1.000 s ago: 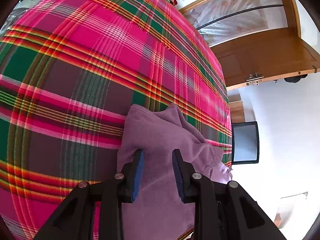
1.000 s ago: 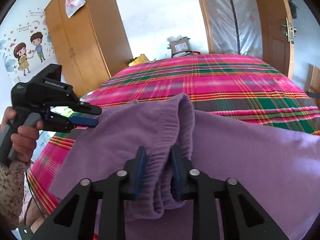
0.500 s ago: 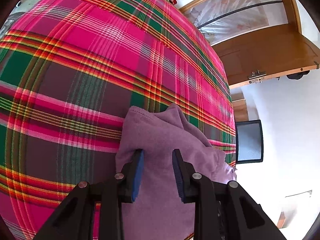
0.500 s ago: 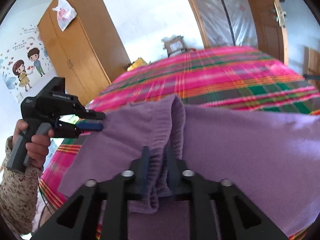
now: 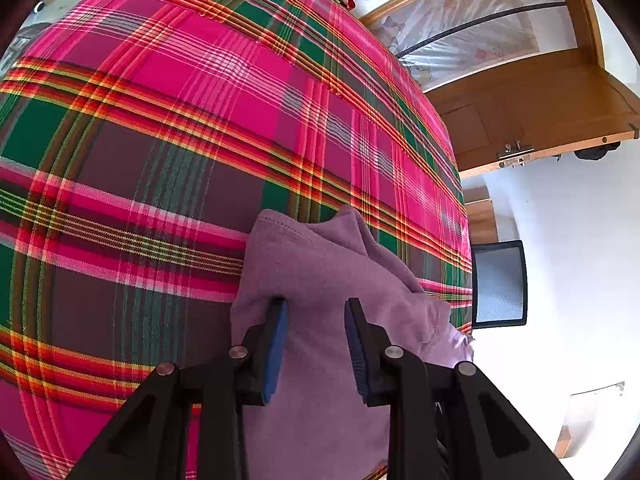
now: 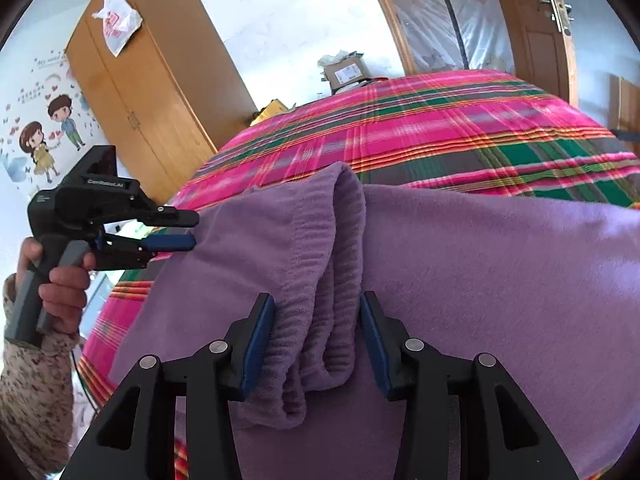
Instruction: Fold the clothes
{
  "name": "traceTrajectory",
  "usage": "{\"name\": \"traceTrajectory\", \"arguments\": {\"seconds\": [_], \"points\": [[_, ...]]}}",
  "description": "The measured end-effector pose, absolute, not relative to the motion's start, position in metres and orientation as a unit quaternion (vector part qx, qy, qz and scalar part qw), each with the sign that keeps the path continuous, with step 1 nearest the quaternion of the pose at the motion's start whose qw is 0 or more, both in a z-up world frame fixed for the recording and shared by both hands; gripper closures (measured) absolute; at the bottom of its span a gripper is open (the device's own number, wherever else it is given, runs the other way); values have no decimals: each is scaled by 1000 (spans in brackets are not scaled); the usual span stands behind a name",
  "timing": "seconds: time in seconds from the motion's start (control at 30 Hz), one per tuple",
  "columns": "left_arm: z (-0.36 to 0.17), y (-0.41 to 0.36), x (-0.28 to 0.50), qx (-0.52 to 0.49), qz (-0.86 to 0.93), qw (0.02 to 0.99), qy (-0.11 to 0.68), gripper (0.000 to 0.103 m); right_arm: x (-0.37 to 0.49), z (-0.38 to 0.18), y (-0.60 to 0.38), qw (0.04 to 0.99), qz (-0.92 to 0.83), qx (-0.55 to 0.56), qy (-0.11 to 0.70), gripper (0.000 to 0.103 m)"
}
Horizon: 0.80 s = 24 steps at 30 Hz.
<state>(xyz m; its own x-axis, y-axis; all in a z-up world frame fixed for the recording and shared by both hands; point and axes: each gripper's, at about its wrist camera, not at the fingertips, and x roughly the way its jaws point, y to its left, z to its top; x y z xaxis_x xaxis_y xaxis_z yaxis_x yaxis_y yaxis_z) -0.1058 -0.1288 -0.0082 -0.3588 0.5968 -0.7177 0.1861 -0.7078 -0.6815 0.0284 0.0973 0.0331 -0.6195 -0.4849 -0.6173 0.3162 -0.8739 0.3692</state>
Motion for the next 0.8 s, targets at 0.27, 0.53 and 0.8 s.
{"name": "traceTrajectory", "arguments": {"seconds": [0.27,0.53,0.8], "points": [[-9,-126,-108,-553,738,147,-359,74,41,49,110,273,-880,350,-172,88],[-10,-124,-109,-558,731,159,-360,74,40,33,117,228,-873,385,-197,85],[-3,-131,-101,-548,738,158,-361,74,49,42,108,220,-891,363,-159,86]]}}
